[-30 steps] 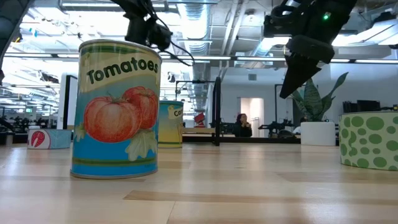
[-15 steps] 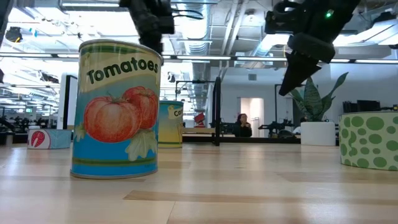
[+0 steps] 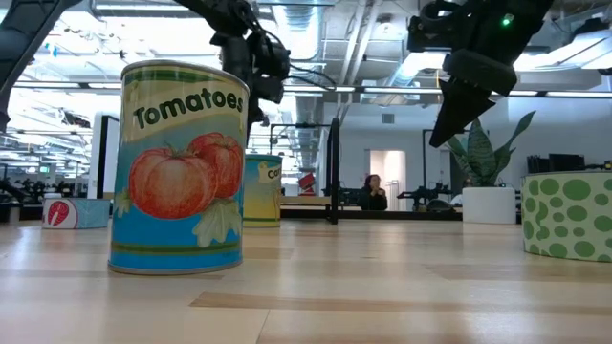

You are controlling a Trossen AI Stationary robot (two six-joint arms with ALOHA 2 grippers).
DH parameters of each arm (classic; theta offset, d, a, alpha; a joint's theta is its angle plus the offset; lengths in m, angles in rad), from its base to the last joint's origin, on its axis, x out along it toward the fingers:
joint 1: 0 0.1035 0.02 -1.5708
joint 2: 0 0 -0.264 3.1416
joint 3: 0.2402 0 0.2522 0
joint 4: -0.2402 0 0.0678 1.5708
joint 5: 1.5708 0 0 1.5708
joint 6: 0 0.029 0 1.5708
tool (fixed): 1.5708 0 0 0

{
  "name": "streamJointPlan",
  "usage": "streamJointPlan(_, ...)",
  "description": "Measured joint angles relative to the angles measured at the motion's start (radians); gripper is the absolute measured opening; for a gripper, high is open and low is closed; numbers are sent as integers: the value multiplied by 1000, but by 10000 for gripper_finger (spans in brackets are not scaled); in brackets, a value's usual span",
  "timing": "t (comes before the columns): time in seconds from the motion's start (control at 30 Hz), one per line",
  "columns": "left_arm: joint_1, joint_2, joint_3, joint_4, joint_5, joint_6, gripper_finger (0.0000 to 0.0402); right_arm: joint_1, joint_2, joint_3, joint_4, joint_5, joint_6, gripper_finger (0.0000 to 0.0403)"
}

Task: Pick and place cans onto a shelf
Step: Put the peach can on the shelf

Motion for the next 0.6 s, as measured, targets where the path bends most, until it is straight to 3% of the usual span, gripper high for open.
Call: streamJointPlan(0.6,84,1,0,-111,-54,-19,68,-1,0,0,1,-2,0,49)
